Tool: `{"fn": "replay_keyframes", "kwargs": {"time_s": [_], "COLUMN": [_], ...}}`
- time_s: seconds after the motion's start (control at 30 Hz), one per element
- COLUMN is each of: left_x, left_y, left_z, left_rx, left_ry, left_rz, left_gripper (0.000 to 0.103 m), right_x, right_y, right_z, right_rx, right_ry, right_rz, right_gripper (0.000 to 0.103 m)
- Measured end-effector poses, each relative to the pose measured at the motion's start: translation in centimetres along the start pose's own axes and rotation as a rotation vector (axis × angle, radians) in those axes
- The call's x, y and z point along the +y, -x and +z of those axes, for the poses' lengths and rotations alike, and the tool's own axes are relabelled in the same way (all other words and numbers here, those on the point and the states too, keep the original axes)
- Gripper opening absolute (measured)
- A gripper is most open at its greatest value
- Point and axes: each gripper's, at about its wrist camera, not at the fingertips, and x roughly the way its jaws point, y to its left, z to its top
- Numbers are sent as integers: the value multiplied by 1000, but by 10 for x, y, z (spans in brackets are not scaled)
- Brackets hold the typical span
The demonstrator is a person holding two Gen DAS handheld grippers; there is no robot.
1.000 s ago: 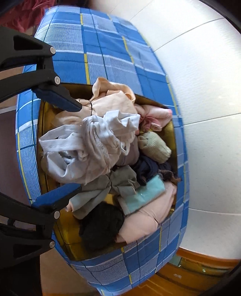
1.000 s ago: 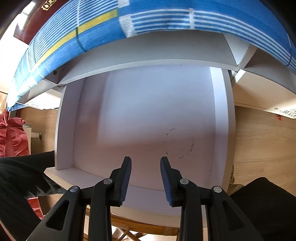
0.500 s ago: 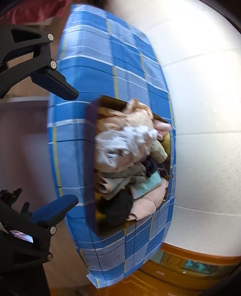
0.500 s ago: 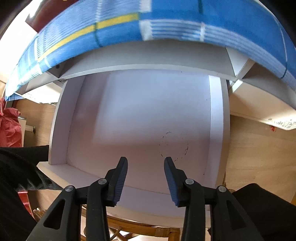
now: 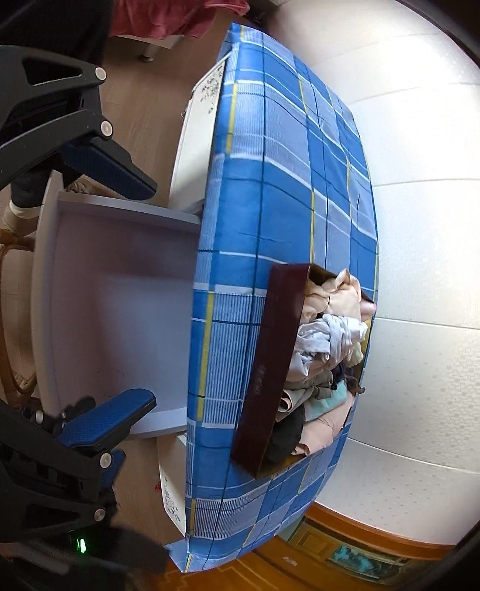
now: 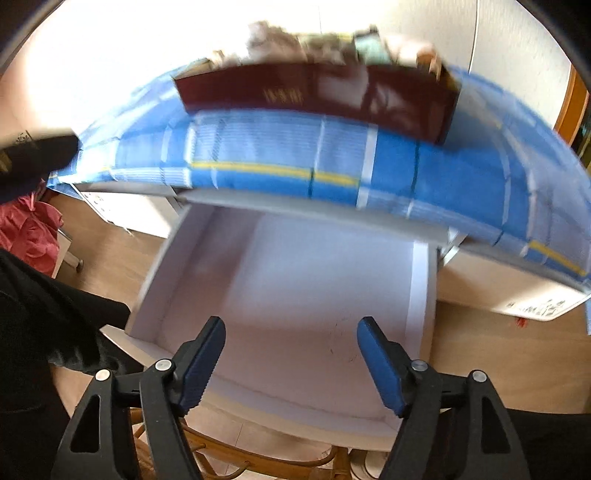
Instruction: Organize soft objects
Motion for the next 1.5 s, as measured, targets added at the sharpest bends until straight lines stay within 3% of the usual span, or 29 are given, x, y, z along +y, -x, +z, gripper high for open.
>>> {"fn": "replay_keyframes", "kwargs": {"time_s": [0.17,0.43,0.57,0.87,1.5], "left_x": [4,2,3,4,-5], "left_y": [32,90,107,113,114], "left_z": [-14,-27,-29,-37,-41], "left_rx": [-59,-169,-175,-178,-178], "left_ry": [18,40,38,59,7], "left_rz": [21,133,125,114,131], "left_gripper": [103,103,103,103,103], "right_x": [12,25,29,19,26], "right_y": [50,132,161,173,172], "right_z": [-1,-9,-14,-28,-28], "right_rx": [-90,-230,-283,-309,-299], "right_ry": [1,-33,-62,-155,-125], "right_rz": [-52,-229,-203,-177,-168], "right_gripper": [80,81,81,81,81]}}
